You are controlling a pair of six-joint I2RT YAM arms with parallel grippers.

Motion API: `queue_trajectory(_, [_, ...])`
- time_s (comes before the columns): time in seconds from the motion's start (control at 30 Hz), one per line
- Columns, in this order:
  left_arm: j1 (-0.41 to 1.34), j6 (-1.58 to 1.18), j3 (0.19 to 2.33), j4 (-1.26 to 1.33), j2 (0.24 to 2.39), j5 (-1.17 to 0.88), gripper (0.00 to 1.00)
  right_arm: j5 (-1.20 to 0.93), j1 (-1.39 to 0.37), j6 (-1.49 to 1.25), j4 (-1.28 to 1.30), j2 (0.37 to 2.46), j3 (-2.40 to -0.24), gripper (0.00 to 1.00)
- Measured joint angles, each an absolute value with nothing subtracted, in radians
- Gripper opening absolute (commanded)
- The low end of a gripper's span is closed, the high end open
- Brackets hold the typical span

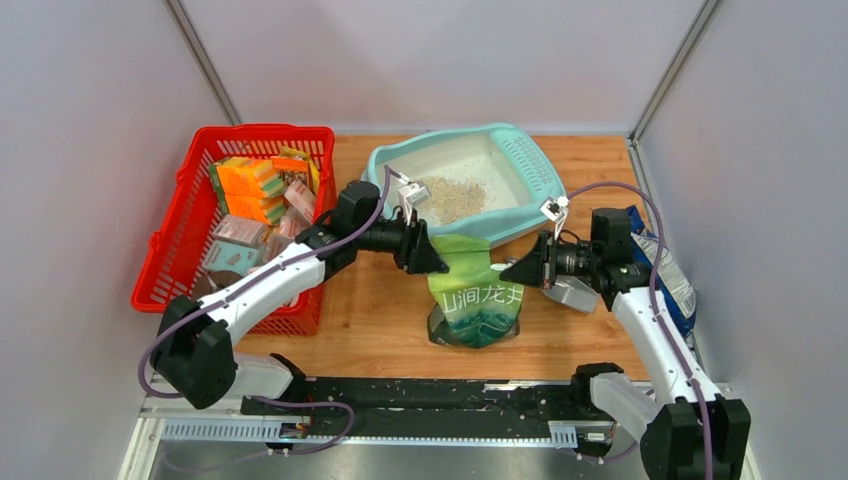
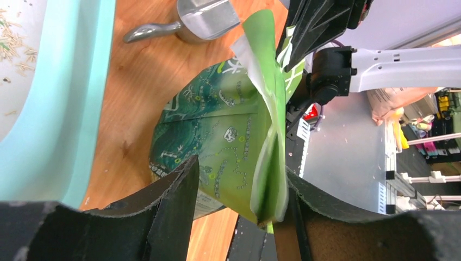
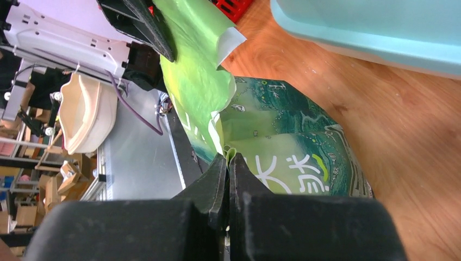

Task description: Fill the litter box with clean litter

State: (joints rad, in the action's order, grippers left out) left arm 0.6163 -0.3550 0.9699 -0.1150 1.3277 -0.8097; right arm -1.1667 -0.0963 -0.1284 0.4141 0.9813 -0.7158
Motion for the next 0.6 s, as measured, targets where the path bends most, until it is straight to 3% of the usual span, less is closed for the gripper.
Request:
queue_trajectory(0.4, [0.676, -0.423, 0.970, 0.055, 1.425, -0.833, 0.55, -1.151, -0.022, -0.159, 0.481, 0.929, -0.709, 0.00])
queue_trajectory(0.6, [0.688, -0.459, 0.962, 0.121, 1.446, -0.877, 0.35, -1.153, -0.018, -0.246, 0.412, 0.918, -0.678, 0.12])
